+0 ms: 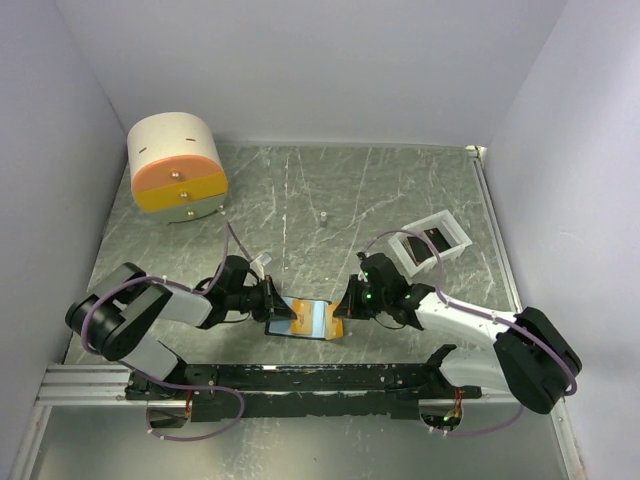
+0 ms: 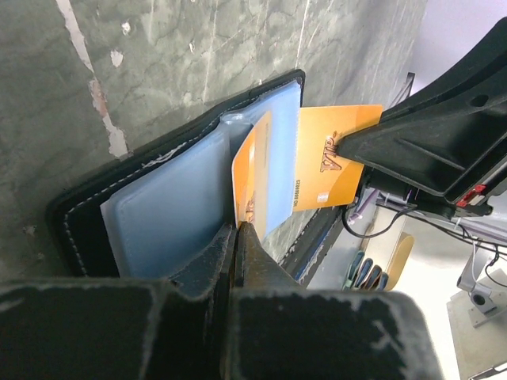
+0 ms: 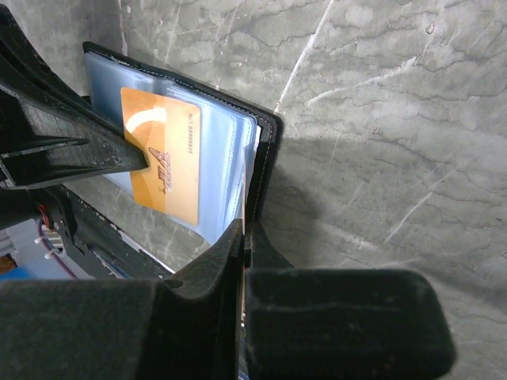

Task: Put the credit cards into the card holder
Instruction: Insert the credit card into the card holder.

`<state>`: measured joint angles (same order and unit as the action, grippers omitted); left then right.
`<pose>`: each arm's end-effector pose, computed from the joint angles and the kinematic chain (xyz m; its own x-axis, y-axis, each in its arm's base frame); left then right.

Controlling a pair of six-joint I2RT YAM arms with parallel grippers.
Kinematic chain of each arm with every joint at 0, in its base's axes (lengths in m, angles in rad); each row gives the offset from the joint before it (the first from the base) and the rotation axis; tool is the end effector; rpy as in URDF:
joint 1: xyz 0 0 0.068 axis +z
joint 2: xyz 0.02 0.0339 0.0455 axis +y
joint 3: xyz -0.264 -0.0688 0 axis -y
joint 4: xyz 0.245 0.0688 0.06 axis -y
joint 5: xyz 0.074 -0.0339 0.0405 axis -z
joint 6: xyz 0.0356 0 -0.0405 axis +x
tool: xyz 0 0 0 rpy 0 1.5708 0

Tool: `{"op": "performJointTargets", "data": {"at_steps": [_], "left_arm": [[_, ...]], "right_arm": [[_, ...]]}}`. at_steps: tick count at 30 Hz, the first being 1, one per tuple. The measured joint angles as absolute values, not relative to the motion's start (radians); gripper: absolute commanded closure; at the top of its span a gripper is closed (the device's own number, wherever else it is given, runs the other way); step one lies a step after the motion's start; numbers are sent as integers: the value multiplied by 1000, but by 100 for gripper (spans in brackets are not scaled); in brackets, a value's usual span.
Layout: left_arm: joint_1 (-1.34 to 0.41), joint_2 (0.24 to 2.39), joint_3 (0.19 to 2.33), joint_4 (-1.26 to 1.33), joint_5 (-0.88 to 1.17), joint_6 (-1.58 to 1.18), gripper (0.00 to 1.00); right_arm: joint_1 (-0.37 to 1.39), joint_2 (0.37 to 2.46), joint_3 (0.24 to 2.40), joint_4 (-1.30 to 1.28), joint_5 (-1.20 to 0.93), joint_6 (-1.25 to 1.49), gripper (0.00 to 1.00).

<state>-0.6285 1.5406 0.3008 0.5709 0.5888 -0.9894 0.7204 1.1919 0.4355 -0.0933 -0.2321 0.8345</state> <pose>0.1742 -0.1510 0.1009 -0.9786 -0.1479 -0.1430 0.0429 0.5334 -0.8447 0.1550 0.1470 0.1527 -0.9393 0.1350 -0.3153 -0.0895 0.7910 0.6052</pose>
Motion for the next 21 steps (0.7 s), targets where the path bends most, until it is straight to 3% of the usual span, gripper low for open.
{"op": "performJointTargets", "data": {"at_steps": [21], "left_arm": [[-714,1571,362,546,518,-1008,90]], "right_arm": [[720,1175,403,-49,-236,857,100]]}}
